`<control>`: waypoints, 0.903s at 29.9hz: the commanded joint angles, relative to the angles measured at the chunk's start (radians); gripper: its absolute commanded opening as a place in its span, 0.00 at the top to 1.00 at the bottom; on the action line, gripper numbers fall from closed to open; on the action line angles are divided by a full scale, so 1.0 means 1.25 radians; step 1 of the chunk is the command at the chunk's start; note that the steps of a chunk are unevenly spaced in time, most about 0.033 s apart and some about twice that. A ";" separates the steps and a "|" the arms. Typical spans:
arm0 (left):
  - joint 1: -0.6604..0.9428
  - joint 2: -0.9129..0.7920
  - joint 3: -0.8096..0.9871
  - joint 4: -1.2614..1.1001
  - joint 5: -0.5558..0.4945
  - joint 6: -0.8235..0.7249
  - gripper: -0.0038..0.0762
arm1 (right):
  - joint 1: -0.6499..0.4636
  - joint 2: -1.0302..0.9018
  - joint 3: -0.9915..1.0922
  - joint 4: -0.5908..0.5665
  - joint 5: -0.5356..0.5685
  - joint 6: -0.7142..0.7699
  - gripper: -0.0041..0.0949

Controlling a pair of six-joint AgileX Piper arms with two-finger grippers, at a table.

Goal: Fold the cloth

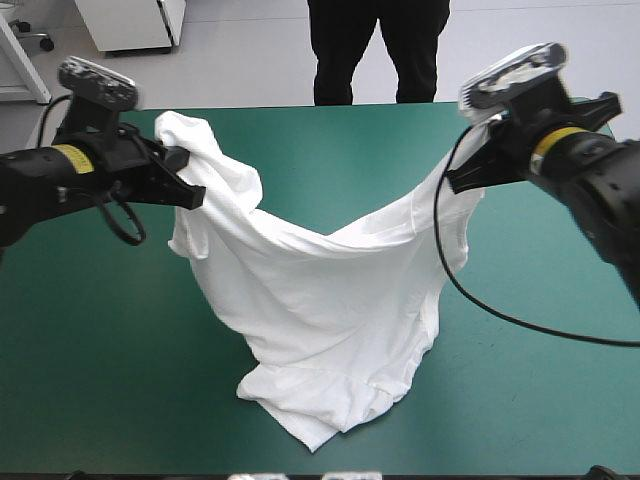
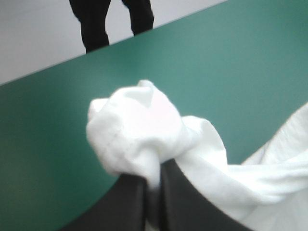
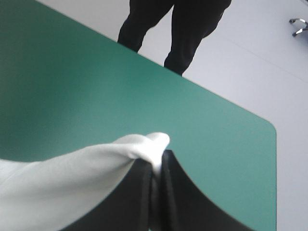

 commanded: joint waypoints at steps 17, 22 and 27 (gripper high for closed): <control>-0.002 0.345 0.053 0.264 -0.288 -0.091 0.96 | -0.099 0.331 -0.002 0.036 -0.229 0.040 0.98; -0.002 0.387 0.050 0.291 -0.290 -0.100 0.93 | -0.110 0.385 -0.002 0.051 -0.230 0.040 0.95; -0.002 0.400 0.049 0.297 -0.278 -0.100 0.63 | -0.137 0.400 -0.007 0.079 -0.264 0.039 0.65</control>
